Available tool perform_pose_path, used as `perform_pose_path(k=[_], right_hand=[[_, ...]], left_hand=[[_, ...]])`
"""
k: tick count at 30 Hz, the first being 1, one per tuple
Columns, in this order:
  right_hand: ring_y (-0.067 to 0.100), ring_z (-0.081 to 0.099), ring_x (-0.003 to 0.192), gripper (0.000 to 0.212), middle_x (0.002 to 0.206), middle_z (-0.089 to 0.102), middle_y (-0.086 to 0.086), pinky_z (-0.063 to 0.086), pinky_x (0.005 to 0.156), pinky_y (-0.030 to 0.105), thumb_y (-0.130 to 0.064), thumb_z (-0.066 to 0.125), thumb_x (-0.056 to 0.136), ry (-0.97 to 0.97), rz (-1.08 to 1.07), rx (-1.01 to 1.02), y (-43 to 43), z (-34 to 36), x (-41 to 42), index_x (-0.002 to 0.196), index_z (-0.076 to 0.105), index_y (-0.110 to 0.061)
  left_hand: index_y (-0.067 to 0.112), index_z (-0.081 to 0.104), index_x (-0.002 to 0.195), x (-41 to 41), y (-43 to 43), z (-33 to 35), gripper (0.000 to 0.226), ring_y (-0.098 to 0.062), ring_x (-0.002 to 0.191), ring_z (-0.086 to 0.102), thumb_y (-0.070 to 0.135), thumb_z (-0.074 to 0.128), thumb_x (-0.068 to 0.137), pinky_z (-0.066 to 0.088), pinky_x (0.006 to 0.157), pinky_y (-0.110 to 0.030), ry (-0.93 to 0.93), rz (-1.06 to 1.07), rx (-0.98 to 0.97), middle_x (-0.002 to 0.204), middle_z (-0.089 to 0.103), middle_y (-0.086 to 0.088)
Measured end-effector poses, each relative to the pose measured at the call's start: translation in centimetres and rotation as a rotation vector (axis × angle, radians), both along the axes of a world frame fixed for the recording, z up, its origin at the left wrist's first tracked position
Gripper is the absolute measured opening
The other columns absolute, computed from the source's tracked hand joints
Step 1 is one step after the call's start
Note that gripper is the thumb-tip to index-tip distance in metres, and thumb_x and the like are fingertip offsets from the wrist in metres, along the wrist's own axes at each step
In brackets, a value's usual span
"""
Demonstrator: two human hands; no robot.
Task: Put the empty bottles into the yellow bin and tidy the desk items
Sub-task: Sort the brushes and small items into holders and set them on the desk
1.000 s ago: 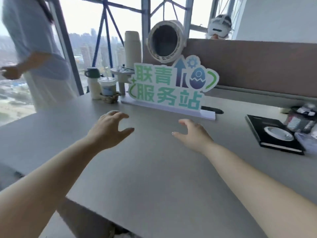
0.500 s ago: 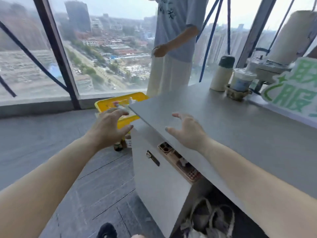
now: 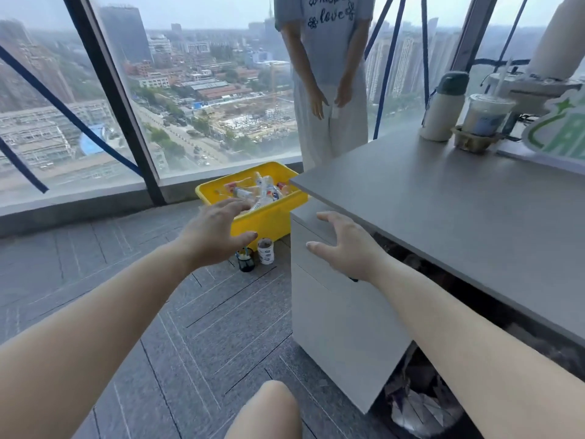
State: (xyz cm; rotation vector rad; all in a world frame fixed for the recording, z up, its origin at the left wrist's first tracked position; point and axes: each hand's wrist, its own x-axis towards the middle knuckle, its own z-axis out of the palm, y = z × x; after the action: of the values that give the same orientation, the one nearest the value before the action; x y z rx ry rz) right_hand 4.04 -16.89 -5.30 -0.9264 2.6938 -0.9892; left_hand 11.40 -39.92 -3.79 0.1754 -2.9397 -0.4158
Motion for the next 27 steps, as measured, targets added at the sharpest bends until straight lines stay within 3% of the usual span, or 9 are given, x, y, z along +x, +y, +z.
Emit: perform_pose_path(k=[6,12,16,21,27], right_hand=[[0.015,0.028,0.140,0.064,0.152,0.033,0.000,0.023,0.113,0.031,-0.036,0.059,0.091,-0.110,-0.011,-0.033,-2.1,-4.2,0.5,0.146,0.031,-0.017],[0.017,0.031,0.138,0.065,0.151,0.031,-0.001,0.028,0.111,0.034,-0.037,0.060,0.090,-0.205,-0.050,-0.054,-9.6,-11.0,-2.6,0.146,0.029,-0.022],[0.019,0.026,0.140,0.074,0.153,0.025,-0.001,0.028,0.113,0.042,-0.037,0.063,0.087,-0.257,-0.091,-0.084,-17.3,-16.7,-6.7,0.147,0.022,-0.023],[0.019,0.017,0.143,0.087,0.155,0.021,-0.003,0.022,0.113,0.037,-0.039,0.068,0.083,-0.278,-0.215,-0.072,-24.9,-23.4,-13.2,0.150,0.015,-0.022],[0.024,0.018,0.143,0.093,0.157,0.017,0.000,0.024,0.112,0.044,-0.038,0.071,0.081,-0.384,-0.285,-0.021,-29.2,-26.7,-17.8,0.150,0.011,-0.023]], left_hand=[[0.023,0.035,0.143,-0.5,-2.4,-3.6,0.064,-0.019,0.139,0.031,0.044,0.059,0.088,0.028,0.113,-0.038,-0.102,0.011,0.027,0.151,0.034,0.000],[0.019,0.037,0.142,-4.0,-8.1,-9.3,0.060,-0.020,0.136,0.035,0.039,0.059,0.090,0.027,0.111,-0.034,-0.090,0.031,0.095,0.149,0.036,-0.002],[0.017,0.036,0.143,-8.1,-14.2,-14.9,0.061,-0.019,0.136,0.034,0.038,0.058,0.090,0.026,0.112,-0.032,-0.074,0.064,0.132,0.149,0.036,-0.002],[0.017,0.027,0.148,-12.9,-21.2,-21.8,0.072,-0.019,0.142,0.024,0.043,0.058,0.089,0.020,0.116,-0.034,-0.123,0.114,0.171,0.156,0.025,-0.002],[0.020,0.023,0.149,-16.7,-26.6,-25.4,0.075,-0.018,0.143,0.022,0.046,0.057,0.088,0.020,0.115,-0.035,-0.186,0.145,0.242,0.156,0.022,0.001]])
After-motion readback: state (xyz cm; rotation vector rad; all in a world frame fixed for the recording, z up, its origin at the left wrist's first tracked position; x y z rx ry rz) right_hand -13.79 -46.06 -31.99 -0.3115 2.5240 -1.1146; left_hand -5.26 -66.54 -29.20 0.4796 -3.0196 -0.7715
